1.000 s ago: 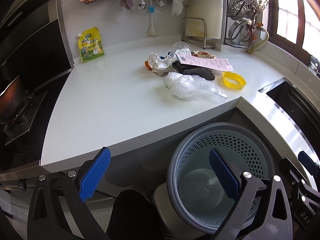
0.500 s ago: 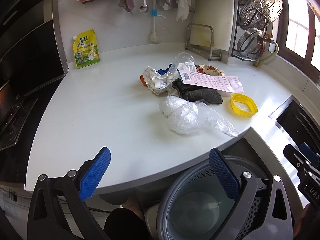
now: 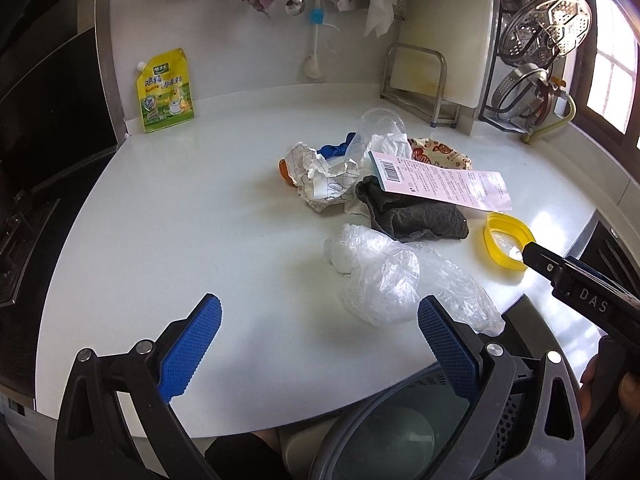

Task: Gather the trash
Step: 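Grasp the yellow plastic container with the right tool while the left tool approaches the clear bag, then close the left tool on the clear plastic bag while the right tool lifts the container, then carry the bag and yellow container over the basket bin with both tools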

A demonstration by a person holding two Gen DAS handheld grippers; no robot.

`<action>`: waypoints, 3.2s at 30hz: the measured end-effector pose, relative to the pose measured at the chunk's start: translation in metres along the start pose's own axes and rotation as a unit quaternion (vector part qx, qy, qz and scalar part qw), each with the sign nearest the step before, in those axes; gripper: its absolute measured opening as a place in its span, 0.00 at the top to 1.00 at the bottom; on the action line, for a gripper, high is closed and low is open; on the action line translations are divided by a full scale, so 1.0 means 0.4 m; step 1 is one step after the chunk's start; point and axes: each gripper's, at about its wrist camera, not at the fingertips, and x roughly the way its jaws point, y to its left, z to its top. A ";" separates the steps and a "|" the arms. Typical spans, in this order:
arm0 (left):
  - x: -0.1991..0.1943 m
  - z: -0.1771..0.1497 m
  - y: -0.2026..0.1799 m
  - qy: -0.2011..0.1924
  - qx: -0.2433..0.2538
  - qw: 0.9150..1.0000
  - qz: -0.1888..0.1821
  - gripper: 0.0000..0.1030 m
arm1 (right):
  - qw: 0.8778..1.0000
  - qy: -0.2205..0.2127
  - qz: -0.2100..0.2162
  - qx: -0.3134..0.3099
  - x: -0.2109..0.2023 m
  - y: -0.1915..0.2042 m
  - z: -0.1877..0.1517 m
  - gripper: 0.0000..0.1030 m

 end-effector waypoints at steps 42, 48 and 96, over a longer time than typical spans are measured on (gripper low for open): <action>0.034 0.043 -0.064 0.006 -0.004 1.000 -0.008 0.06 | 0.999 -0.011 -0.027 0.021 0.023 -0.070 0.030 0.33; 0.093 0.051 -0.095 0.018 -0.001 0.999 0.027 0.06 | 0.999 -0.020 -0.017 0.032 0.002 -0.097 0.020 0.33; -0.190 -0.223 -0.087 -0.014 0.110 0.991 -0.071 0.68 | 0.998 -0.032 -0.032 0.031 -0.343 0.009 -0.362 0.33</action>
